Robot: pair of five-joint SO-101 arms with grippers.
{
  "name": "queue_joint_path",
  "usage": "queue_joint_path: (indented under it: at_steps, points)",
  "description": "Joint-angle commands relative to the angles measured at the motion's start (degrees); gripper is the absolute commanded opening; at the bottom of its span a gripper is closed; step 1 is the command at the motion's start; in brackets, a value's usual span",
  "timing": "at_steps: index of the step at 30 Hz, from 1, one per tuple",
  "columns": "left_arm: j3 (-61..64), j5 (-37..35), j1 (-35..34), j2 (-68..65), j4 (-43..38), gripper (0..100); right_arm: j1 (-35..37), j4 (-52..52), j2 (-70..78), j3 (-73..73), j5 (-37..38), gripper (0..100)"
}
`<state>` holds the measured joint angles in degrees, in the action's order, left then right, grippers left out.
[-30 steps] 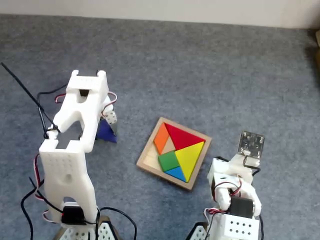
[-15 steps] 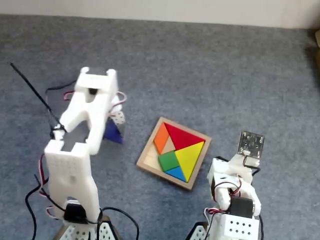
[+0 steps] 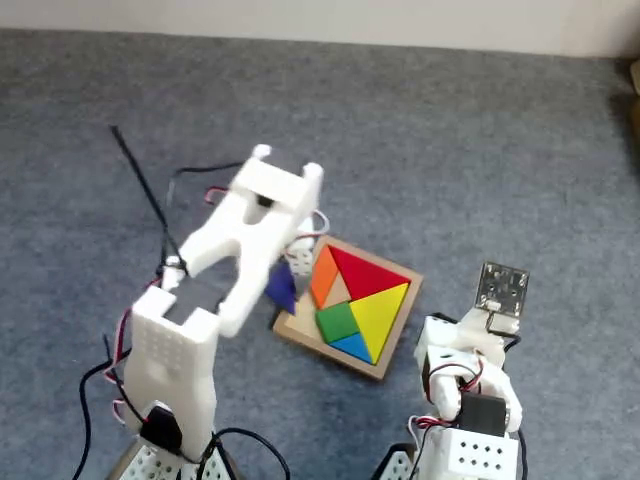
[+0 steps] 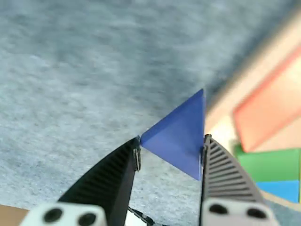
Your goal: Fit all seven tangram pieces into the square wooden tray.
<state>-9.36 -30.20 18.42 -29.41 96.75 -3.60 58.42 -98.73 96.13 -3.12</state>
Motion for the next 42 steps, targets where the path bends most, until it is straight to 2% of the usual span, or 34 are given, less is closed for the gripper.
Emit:
queue_joint_path:
  at_steps: [1, 7, 13, 16, 23, 29, 32, 34, 38, 42]
  points:
    - [-1.1, -0.53, 5.14, 3.3, 0.62, 15, -0.66, 0.31, -0.31, 5.67, -0.09, 0.4]
    - [1.19, -0.35, 5.58, 3.3, 0.79, 16, -0.66, 0.31, -0.4, 5.67, -0.09, 0.4]
    - [1.27, -1.23, 5.49, 3.56, 3.16, 32, -0.66, 0.31, -0.4, 5.67, -0.09, 0.4]
    - [1.1, -4.66, 5.49, 3.74, 3.16, 36, -0.66, 0.31, -0.4, 5.67, -0.09, 0.4]
    - [1.36, -5.01, 4.88, 9.27, 3.78, 37, -0.66, 0.31, -0.4, 5.67, -0.09, 0.4]
    - [6.99, -4.57, 3.74, 19.91, 3.69, 37, -0.66, 0.31, -0.4, 5.67, -0.09, 0.4]
    - [9.89, -4.48, 1.71, 21.14, 3.6, 37, -0.66, 0.31, -0.4, 5.67, -0.09, 0.4]
    - [10.95, -1.67, -1.71, 21.14, 3.6, 37, -0.66, 0.31, -0.4, 5.67, -0.09, 0.4]
    - [11.3, 11.78, -9.8, 21.14, 3.6, 35, -0.66, 0.31, -0.4, 5.67, -0.09, 0.4]
    - [11.21, 20.66, -15.52, 21.14, 0.62, 20, -0.66, 0.31, -0.4, 5.67, -0.09, 0.4]
